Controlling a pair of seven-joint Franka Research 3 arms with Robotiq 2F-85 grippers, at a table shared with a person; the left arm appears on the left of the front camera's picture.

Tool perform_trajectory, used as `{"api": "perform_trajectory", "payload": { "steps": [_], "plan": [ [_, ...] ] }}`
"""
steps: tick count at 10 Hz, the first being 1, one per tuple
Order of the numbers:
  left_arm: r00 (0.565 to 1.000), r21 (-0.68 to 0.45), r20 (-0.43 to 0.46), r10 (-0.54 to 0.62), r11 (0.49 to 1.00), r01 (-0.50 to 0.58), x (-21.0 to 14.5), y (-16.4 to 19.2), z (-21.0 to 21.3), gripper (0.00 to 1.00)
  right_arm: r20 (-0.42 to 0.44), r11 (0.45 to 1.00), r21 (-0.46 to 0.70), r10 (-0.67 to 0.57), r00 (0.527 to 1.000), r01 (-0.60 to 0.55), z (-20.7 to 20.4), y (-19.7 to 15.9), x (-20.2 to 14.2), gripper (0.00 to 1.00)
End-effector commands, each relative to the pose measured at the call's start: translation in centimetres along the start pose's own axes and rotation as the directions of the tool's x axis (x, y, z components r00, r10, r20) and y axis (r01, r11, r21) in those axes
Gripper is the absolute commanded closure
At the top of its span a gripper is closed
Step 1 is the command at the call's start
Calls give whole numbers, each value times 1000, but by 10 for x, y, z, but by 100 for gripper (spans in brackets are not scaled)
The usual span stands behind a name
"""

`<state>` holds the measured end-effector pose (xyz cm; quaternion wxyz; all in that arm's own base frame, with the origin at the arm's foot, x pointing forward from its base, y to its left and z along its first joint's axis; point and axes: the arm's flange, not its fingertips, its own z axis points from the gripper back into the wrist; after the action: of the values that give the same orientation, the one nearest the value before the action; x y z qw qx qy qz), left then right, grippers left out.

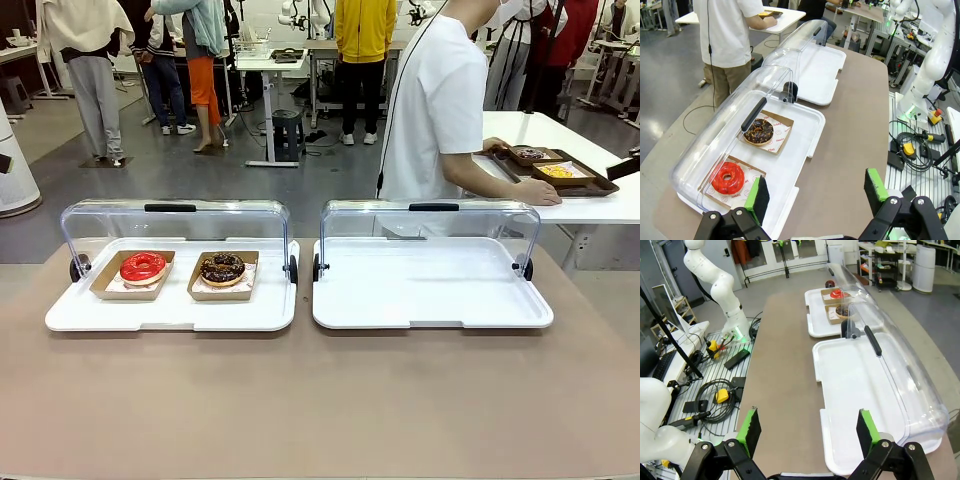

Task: Provide the desired donut to the person.
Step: Place the picked Paper togo box onto the Handle tray extended by the person.

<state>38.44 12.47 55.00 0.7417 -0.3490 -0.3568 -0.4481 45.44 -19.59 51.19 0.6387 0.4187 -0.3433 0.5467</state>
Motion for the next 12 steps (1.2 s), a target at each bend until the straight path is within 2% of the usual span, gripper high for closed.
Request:
{"api": "perform_trajectory", "payload": {
  "steps": [1, 12],
  "plan": [
    [1000, -3, 15, -4, 1000, 4, 1, -1, 1, 0, 2, 1000, 0, 0, 1000, 0, -1, 1, 0, 0],
    [1000, -3, 15, -4, 1000, 4, 1, -1, 1, 0, 2, 1000, 0, 0, 1000, 0, -1, 1, 0, 0]
  ]
}}
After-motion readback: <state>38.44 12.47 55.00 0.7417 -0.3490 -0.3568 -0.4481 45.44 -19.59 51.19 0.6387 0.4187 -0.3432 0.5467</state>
